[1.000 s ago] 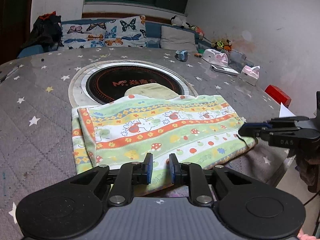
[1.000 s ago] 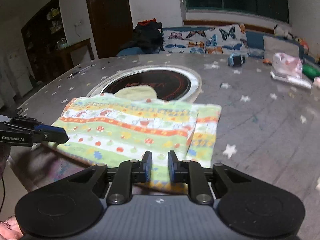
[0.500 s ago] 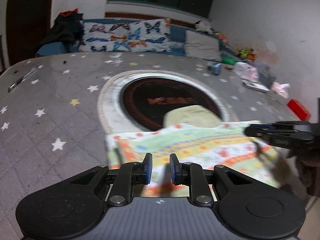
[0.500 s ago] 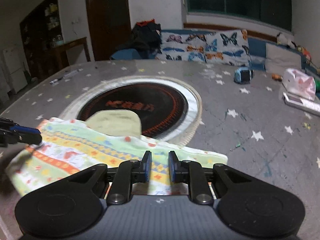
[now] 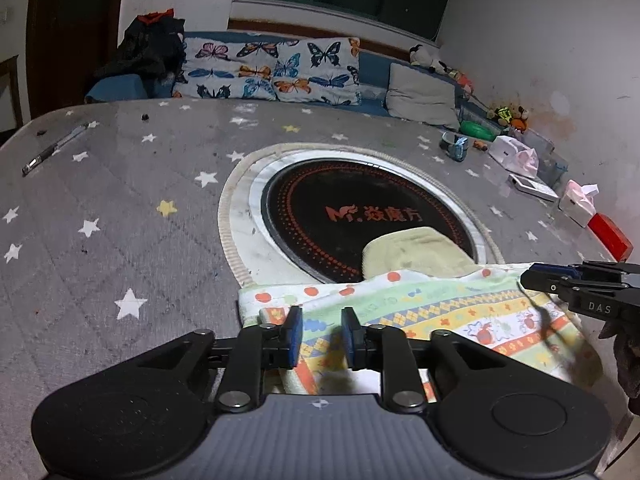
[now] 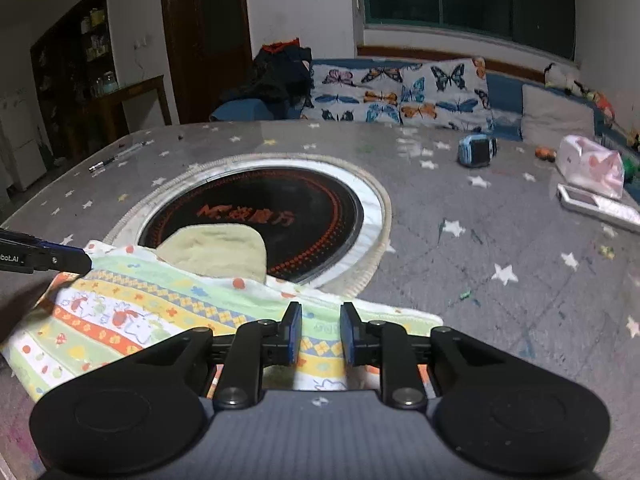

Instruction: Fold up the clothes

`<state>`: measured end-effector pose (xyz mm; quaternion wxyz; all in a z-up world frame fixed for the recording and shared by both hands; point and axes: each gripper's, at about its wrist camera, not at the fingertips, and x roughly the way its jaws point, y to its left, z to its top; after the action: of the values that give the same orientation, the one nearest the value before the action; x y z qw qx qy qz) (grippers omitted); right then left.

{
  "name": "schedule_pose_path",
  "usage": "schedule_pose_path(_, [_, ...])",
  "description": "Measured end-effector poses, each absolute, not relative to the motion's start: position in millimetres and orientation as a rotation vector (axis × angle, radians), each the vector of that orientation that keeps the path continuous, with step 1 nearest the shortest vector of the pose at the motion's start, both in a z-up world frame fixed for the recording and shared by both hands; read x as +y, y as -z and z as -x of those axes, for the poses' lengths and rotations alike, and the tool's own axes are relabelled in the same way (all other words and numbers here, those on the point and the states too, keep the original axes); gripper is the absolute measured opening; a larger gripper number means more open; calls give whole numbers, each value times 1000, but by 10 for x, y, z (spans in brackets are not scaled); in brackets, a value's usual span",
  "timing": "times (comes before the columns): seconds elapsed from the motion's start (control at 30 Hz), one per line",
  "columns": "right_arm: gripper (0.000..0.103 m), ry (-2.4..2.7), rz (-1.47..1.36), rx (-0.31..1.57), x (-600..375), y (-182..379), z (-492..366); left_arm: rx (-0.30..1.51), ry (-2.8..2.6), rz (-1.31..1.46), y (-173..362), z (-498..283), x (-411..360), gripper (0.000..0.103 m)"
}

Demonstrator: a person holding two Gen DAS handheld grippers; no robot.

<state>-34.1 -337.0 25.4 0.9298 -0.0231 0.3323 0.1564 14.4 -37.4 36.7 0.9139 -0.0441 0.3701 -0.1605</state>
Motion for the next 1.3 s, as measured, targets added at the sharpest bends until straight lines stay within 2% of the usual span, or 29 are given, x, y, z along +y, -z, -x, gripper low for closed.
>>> schedule_pose_path(0.13, [27, -340, 35, 661, -3344, -325, 463, 754, 330, 104, -413, -47, -383, 33])
schedule_pose_path(0.27, [30, -358, 28, 650, -3285, -372, 572, 754, 329, 117, -424, 2, -430, 39])
schedule_pose_path(0.37, [35, -376, 26, 661, -3206, -336, 634, 757, 330, 120, -433, -23, -502, 40])
schedule_pose_path(0.73, [36, -384, 46, 672, -3146, -284, 736, 779, 319, 45, -277, -422, -905, 38])
schedule_pose_path(1.03, [37, -392, 39, 663, -3156, -318, 821, 770, 297, 59, -347, -302, -827, 39])
schedule_pose_path(1.13, [42, -421, 51, 656, -3083, -350, 887, 763, 285, 86, -404, -221, -752, 45])
schedule_pose_path(1.3, [45, -490, 105, 644, -2877, -385, 1033, 763, 257, 111, -459, -83, -632, 54])
